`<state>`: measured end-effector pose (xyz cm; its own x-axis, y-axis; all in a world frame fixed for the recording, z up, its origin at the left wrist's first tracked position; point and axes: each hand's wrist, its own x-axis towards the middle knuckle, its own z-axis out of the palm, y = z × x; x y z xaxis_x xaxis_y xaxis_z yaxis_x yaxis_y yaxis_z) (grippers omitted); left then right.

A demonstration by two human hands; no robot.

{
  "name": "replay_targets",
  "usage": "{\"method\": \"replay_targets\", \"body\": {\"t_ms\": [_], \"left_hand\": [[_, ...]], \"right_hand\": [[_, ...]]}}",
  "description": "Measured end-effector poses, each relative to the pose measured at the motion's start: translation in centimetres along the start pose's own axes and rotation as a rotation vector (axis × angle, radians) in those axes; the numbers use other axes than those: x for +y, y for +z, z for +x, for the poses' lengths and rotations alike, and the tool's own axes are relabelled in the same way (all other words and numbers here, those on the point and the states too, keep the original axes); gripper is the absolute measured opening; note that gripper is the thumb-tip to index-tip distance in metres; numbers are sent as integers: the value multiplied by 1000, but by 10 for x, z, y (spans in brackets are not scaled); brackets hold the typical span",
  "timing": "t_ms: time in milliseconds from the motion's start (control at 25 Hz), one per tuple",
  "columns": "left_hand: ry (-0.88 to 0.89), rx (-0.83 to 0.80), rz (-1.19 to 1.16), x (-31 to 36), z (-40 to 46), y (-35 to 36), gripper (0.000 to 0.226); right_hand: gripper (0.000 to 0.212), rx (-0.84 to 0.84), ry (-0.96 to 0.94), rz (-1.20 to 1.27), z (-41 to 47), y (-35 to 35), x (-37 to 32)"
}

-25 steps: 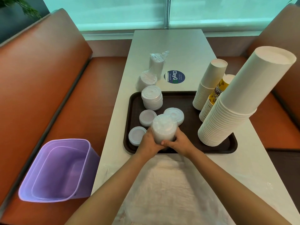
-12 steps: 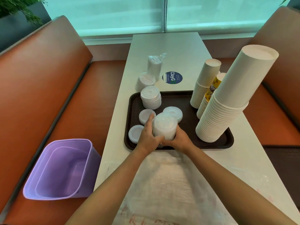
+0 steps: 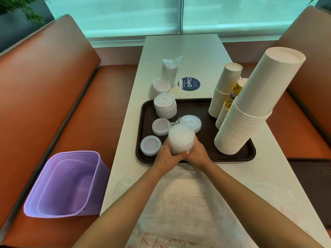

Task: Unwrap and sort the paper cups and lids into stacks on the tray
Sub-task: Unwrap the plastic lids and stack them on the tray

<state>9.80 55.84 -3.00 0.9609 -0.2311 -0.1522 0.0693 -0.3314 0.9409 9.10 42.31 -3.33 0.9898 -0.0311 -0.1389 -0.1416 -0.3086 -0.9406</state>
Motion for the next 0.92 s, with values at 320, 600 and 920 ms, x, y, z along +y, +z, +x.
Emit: {"method": "replay_targets", "body": {"t_ms": [320, 600, 920], "left_hand": [[104, 88, -96, 21, 1, -9, 131], [36, 15, -106, 2, -4, 1, 89], [4, -17, 1, -7, 4, -3, 81]], "right_hand": [[129, 87, -175, -56, -8, -7, -7], [88, 86, -88, 27, -7, 4, -4], [96, -25, -54, -82, -3, -6, 5]]}}
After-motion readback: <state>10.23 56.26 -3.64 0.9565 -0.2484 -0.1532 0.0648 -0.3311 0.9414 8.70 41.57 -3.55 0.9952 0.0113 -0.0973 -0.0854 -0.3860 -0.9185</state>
